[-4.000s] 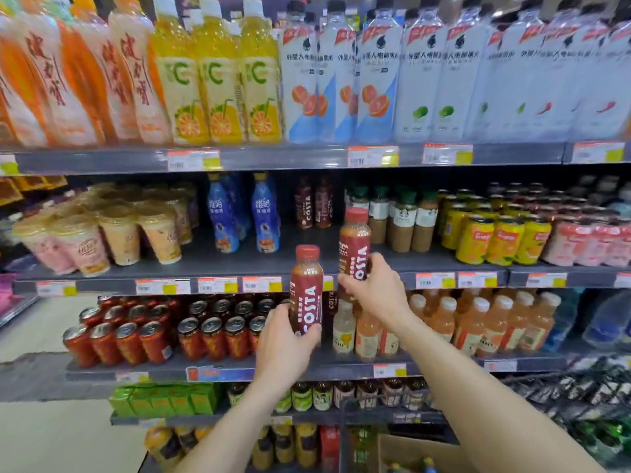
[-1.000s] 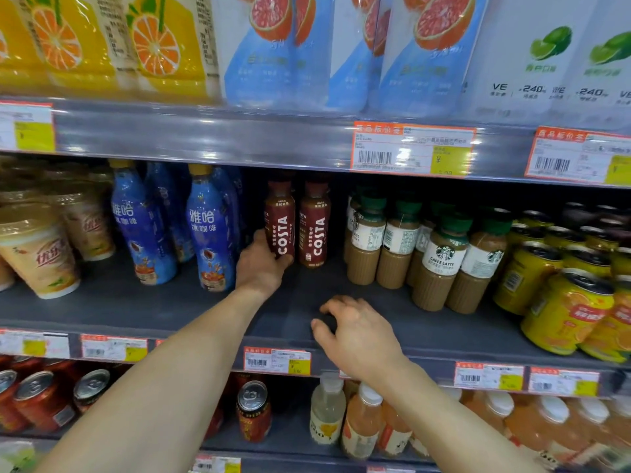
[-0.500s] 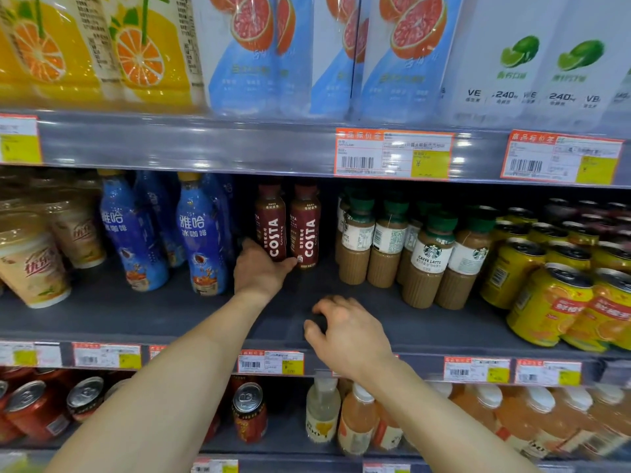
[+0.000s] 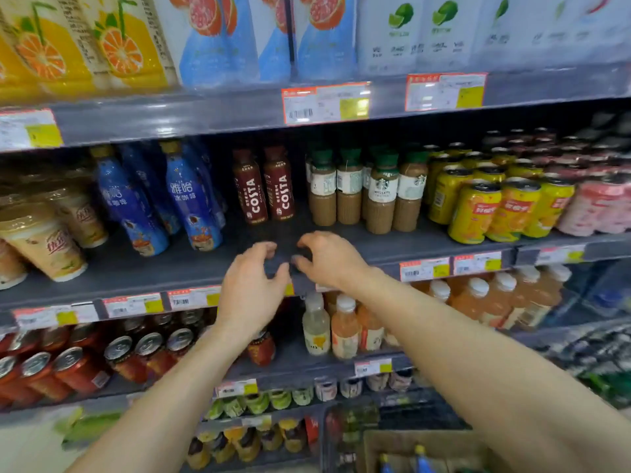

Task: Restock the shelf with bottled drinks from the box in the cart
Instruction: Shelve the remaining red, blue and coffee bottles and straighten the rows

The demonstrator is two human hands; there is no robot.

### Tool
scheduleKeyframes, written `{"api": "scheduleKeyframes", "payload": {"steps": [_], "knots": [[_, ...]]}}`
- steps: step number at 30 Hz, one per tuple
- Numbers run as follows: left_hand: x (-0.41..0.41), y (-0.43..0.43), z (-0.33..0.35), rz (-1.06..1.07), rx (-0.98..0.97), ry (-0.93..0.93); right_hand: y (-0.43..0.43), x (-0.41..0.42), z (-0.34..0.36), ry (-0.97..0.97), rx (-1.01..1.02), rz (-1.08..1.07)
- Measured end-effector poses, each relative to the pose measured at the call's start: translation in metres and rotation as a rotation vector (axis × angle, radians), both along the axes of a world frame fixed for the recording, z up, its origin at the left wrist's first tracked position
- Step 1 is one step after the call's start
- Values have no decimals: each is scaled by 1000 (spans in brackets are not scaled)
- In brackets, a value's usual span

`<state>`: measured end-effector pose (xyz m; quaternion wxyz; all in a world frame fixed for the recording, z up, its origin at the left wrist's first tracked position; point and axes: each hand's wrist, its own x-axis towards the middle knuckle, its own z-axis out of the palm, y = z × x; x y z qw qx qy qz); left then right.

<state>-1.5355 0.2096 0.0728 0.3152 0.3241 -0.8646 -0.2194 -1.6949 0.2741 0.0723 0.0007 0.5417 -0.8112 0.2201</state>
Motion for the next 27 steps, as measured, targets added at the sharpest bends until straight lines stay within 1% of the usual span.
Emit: {"api": "scheduleKeyframes", "payload": {"steps": [3,6,9,13,18,20,23,27], "knots": [[36,48,-18,-32,45,-40,39,19,-3,8,-39,-27],[66,91,-49,-82,96,-115,89,42,-22,34,-42,-37],[88,131,-84,-118,165,-195,145,64,-51,29,45,-94],[114,180,-132,-161,271,-292,215,83,-100,-114,228,-169],[130,233,-189,-167,386,-469,293,87,-169,-241,367,-292],[126,253,-215,-171,461,-521,320,82,-202,-290,446,-326],[108,280,-253,-172,513,-598,352,69,-256,-408,580,-388],[74,311,-304,-138,652,-663,379,62,-329,-546,736,-462]]}}
